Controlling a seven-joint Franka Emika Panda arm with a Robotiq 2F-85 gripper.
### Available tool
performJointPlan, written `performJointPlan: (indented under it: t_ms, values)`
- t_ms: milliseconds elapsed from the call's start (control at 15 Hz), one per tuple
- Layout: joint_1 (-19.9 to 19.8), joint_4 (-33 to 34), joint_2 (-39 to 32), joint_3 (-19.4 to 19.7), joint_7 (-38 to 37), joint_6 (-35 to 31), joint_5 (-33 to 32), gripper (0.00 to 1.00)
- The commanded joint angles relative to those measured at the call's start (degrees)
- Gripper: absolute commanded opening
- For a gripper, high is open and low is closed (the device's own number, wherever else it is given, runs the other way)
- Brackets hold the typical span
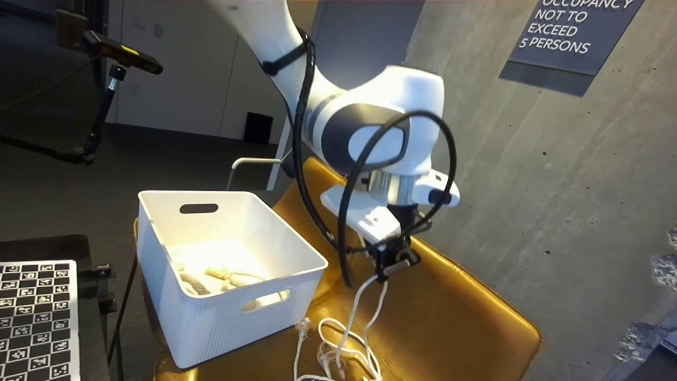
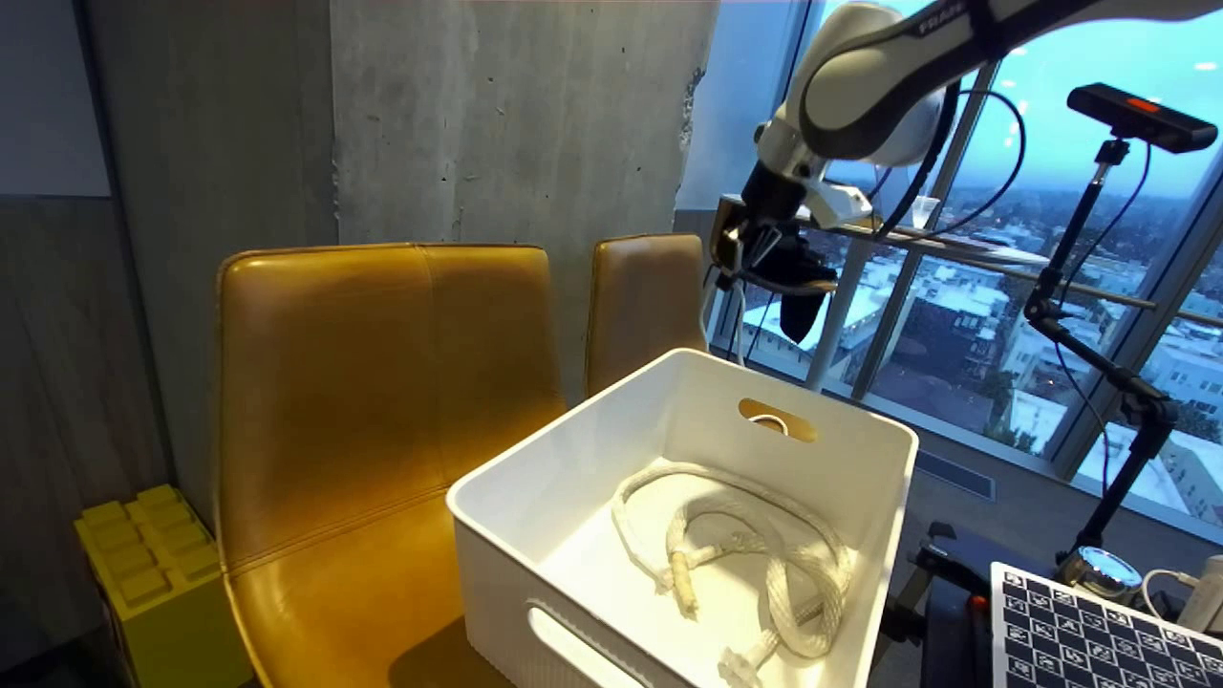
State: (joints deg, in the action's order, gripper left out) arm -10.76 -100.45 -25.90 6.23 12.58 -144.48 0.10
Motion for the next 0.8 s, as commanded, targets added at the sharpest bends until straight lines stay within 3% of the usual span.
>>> performJointPlan:
  t_ms: [0,733]
  values:
    - [3.31,-5.10,10.56,-0.72,-2.16,3.18,-2.77,0.01]
    - [11.40,-7.38,30.10,-6.24,-7.05,12.60,-4.01,0.01]
